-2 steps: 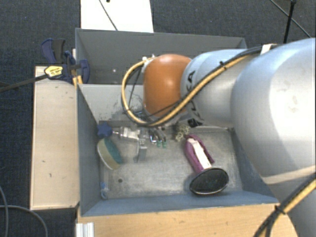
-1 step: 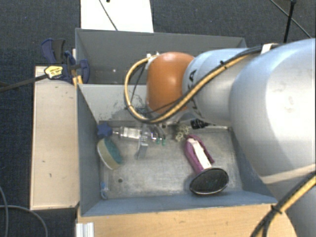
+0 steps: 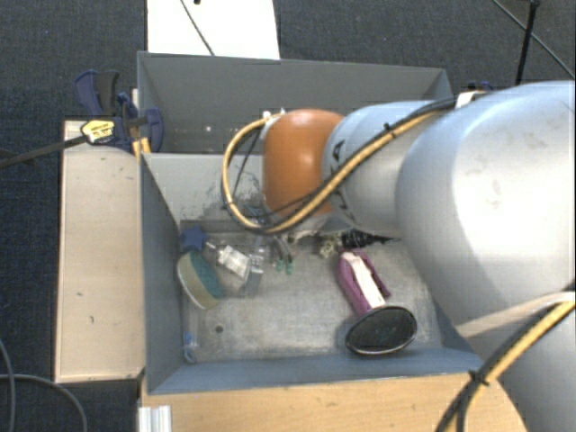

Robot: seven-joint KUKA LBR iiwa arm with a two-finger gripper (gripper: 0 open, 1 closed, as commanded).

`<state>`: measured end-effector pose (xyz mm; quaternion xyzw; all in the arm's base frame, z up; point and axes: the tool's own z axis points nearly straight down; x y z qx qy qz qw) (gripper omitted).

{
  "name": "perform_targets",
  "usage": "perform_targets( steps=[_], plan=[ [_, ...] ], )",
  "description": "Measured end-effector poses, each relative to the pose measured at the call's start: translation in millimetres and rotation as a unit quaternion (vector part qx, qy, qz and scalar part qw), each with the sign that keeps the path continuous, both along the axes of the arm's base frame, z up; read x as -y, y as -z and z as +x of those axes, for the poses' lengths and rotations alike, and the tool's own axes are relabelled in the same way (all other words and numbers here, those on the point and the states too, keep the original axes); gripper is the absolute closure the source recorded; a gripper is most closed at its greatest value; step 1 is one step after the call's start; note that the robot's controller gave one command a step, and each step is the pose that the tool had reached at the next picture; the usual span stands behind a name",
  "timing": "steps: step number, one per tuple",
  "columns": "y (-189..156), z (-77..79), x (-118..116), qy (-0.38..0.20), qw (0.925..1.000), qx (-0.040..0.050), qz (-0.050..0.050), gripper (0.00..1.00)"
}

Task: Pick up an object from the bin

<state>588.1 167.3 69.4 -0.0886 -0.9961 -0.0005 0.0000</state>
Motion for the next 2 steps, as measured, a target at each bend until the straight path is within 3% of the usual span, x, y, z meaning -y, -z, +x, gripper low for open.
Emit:
perform_targets(
  steps=[1, 2],
  plan=[
    [-0.8, 0.8, -0.1, 0.0, 1.0, 0.001, 0.0, 0.0],
    [-0.6, 0.7, 0.0, 0.0, 1.0, 0.0009, 0.0, 1.0]
  ],
)
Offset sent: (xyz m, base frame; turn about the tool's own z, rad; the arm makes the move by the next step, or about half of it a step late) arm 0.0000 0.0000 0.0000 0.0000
